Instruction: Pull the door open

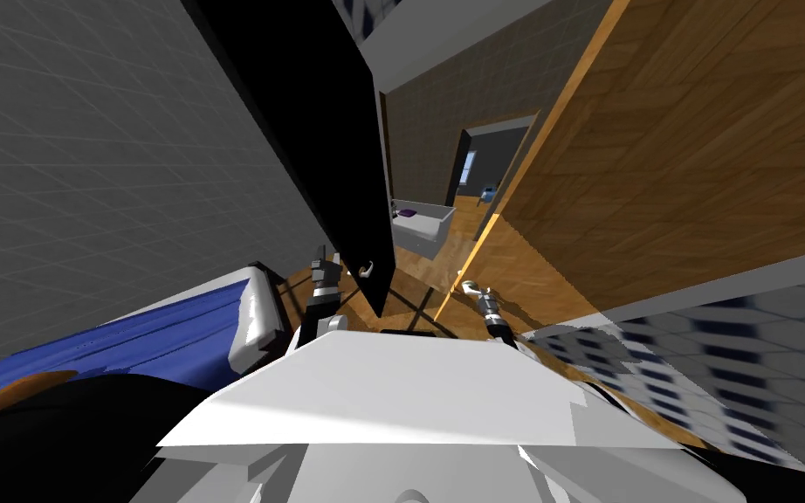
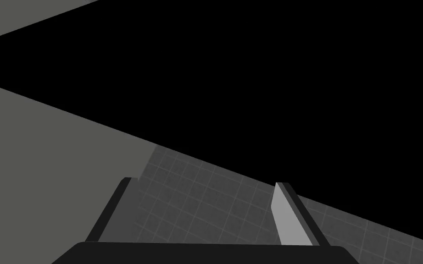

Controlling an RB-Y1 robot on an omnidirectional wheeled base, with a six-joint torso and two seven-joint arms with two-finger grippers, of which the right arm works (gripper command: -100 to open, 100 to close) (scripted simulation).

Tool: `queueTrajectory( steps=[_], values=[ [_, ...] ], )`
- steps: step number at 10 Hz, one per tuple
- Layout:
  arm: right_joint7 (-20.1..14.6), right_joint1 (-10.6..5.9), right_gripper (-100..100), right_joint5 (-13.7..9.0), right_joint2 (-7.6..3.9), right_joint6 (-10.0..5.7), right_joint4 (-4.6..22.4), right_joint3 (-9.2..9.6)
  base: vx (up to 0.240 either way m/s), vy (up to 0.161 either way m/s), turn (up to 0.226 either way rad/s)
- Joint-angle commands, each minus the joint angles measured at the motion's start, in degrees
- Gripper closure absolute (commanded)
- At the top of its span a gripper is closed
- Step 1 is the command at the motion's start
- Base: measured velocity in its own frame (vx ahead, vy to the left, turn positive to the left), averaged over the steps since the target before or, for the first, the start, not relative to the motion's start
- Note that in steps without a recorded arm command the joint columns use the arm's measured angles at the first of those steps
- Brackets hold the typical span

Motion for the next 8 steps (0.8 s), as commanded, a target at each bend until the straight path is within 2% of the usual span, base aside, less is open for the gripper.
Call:
queueTrajectory(
  steps=[1, 5, 6, 8],
  values=[
    [0.23, -0.76, 100, 0.3, 0.95, -0.71, 1.42, 0.6, -0.213, -0.057, 0.18],
    [0.8, -1.38, 100, 0.25, 1.68, -0.17, 1.23, 0.84, -0.208, -0.086, 0.2],
    [0.8, -1.38, 100, 0.25, 1.68, -0.17, 1.23, 0.84, -0.136, -0.057, 0.092],
    [0.8, -1.38, 100, 0.25, 1.68, -0.17, 1.23, 0.84, -0.014, -0.003, -0.014]
  ],
)
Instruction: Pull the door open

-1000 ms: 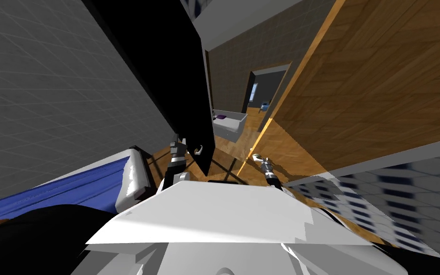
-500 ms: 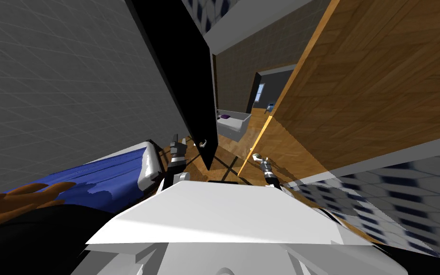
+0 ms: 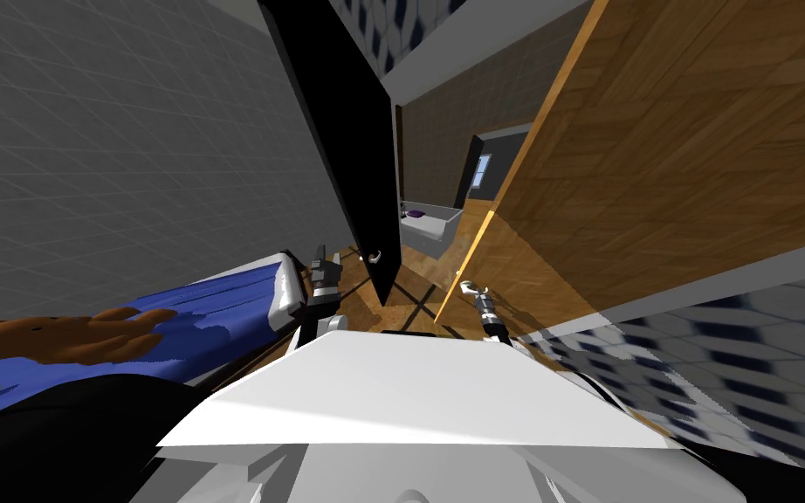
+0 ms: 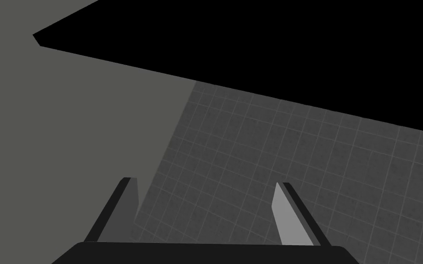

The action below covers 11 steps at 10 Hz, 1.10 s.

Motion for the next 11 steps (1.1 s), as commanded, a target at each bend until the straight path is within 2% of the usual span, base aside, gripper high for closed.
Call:
queueTrajectory(
  steps=[1, 4, 7, 9, 10, 11],
  values=[
    [0.13, 1.13, 100, 0.14, 0.48, 1.18, -2.86, 0.25, 0.018, 0.012, -0.012],
    [0.13, 1.13, 100, 0.14, 0.48, 1.18, -3.08, 0.25, 0.006, 0.003, -0.001],
    [0.43, 0.77, 100, 0.09, 0.88, 1.49, -3.22, 0.39, -0.155, -0.084, 0.155],
    [0.43, 0.3, 100, -0.01, 0.51, 1.51, -2.65, 0.18, -0.087, -0.034, 0.022],
    [-0.87, 1.31, 100, 0.48, -0.29, -0.19, -2.17, 1.01, -0.114, 0.001, 0.142],
    [-1.19, 1.57, 100, 0.59, -0.51, -0.58, -2.16, 1.2, -0.213, 0.001, 0.15]
  ],
)
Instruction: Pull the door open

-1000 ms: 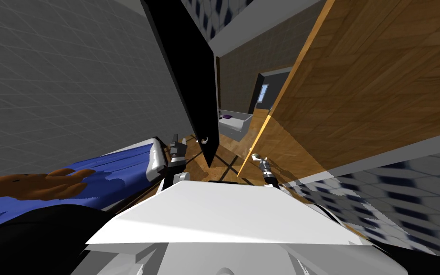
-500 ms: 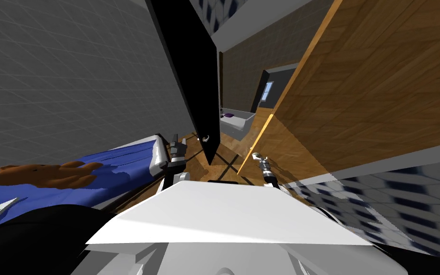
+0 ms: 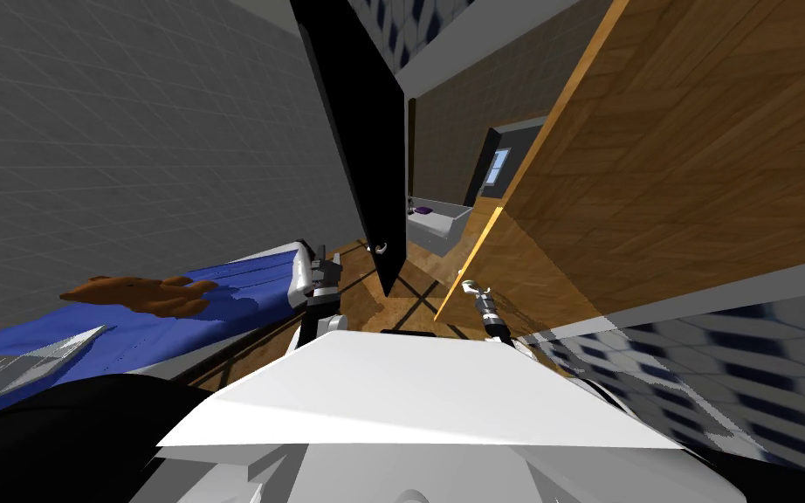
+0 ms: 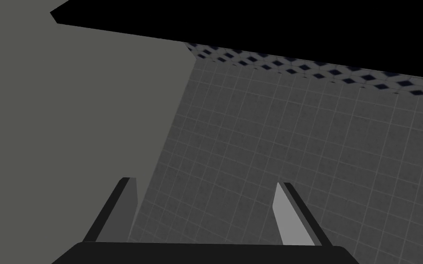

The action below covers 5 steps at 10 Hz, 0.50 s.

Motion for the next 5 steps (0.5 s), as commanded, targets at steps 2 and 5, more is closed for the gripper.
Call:
queueTrajectory(
  steps=[2, 5],
  values=[
    [-1.87, 0.81, 100, 0.87, -0.69, -2.9, 1.53, 1.47, -0.207, -0.034, 0.107],
    [-3.3, 1.95, 100, 1.38, -1.66, -4.63, 0.66, 2.33, -0.182, -0.041, 0.09]
  ],
)
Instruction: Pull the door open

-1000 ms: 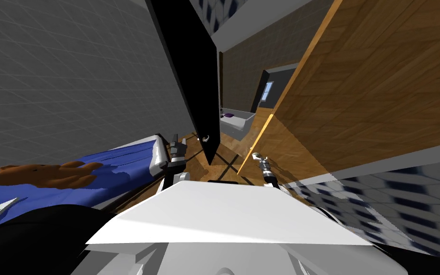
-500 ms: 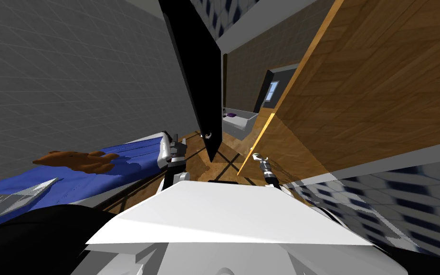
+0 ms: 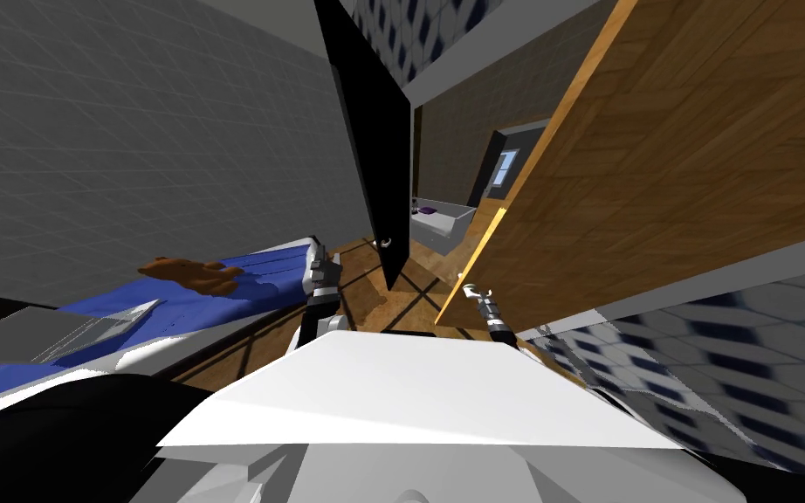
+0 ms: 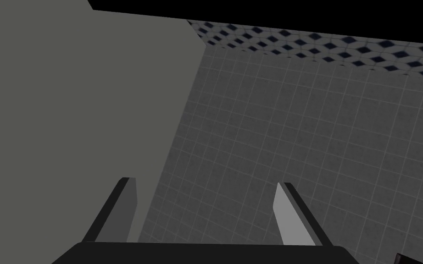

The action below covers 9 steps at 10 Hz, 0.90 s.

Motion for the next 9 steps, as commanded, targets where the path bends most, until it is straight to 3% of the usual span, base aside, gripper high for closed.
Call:
queueTrajectory(
  steps=[1, 3, 4, 5, 7, 8, 9],
  values=[
    [-0.32, -0.86, 100, 0.2, 0.18, -1.65, 2.08, 0.33, -0.049, -0.009, 0.0],
    [-1.75, 0.29, 100, 0.7, -0.79, -3.38, 2.14, 1.19, -0.107, -0.052, 0.108],
    [-1.32, 0.06, 100, 0.44, -0.81, -2.69, 2.1, 0.77, -0.058, -0.033, 0.035],
    [-2.11, 1.44, 100, 0.81, -1.37, -4.29, 1.87, 1.17, -0.106, -0.024, 0.173],
    [-2.31, 1.83, 100, 0.91, -1.53, -4.74, 1.81, 1.27, -0.14, -0.039, 0.076],
    [-2.97, 3.16, 100, 1.25, -2.08, -6.28, 1.61, 1.6, -0.157, -0.056, 0.16],
    [-2.97, 3.16, 100, 1.25, -2.08, -6.28, 1.61, 1.6, -0.143, -0.056, 0.084]
  ],
)
